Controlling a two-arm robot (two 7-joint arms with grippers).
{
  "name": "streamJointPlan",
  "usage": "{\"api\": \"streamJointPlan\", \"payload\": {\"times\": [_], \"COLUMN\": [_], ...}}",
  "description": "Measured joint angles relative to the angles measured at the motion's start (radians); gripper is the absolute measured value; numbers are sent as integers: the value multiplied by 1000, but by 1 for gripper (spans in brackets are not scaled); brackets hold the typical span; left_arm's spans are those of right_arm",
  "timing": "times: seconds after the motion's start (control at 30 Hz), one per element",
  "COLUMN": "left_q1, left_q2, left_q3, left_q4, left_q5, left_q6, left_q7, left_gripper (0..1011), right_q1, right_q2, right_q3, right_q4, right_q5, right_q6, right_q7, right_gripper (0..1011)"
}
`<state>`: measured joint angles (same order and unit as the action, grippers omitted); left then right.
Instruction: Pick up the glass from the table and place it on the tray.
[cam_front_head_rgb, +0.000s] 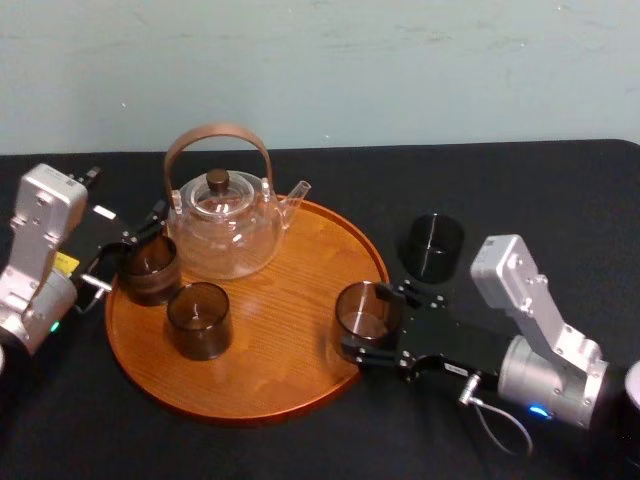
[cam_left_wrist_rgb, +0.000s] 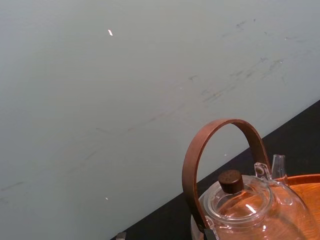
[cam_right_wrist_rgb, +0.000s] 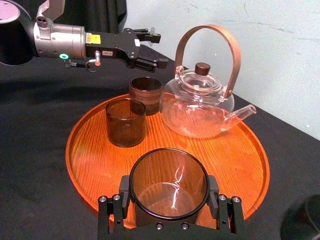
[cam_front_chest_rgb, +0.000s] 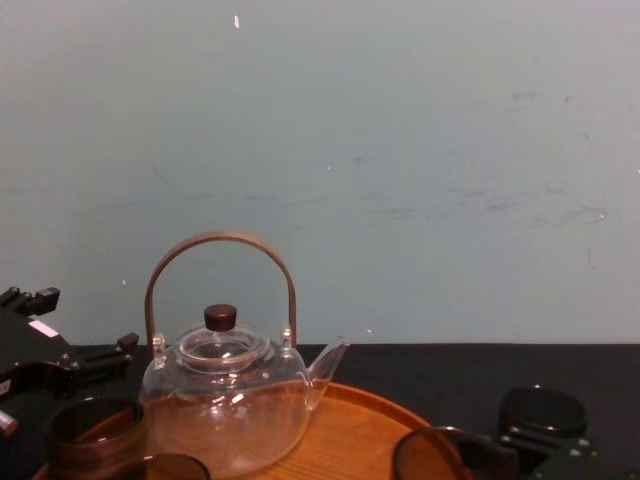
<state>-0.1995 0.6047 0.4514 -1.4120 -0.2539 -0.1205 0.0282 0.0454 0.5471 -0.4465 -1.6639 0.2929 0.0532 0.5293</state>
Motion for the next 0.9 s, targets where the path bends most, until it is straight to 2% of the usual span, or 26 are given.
{"api": "streamJointPlan", "payload": {"times": [0.47,0.9], "left_q1": [0,0], "left_q2": [0,0], "left_q3": [0,0], "left_q4": [0,0], "left_q5": [0,0], "left_q6": [0,0], "left_q7": [0,0], "left_gripper": [1001,1001], "right_q1": [71,98], "right_q2": [-58,-85], "right_q3": [-58,-83], "right_q4": [66,102], "right_q5": [-32,-58], "right_q6": [23,16], "right_q7": [-15,-23], "right_gripper": [905,905]}}
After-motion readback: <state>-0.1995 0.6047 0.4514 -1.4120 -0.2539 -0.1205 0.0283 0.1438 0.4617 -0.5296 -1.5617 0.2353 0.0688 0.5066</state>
